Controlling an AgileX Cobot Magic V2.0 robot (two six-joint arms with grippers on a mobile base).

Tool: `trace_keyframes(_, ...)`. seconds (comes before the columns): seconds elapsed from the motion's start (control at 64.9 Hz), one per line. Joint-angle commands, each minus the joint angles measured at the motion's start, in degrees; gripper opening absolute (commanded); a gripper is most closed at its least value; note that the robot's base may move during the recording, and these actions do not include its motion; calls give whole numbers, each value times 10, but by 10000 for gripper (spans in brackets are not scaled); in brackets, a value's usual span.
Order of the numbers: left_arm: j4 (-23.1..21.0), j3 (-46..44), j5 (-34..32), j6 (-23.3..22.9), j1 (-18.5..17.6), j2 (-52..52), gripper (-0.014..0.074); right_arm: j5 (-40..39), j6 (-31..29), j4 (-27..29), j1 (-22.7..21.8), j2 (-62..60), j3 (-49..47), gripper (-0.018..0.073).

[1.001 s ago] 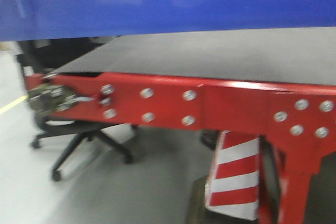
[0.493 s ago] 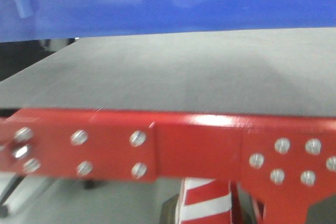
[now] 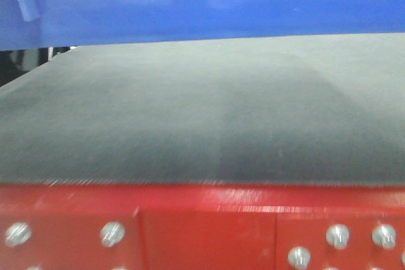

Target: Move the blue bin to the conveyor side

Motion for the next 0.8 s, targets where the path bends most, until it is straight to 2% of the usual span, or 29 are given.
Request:
trace_keyframes(0.0,40,-8,-34,1,-2,-13,-19,-64,-8,-25,-4,-10,-9,-88)
trace_keyframes(0.786,40,-8,-34,1,-2,-13,-19,-64,-8,-25,-4,-10,-9,-88)
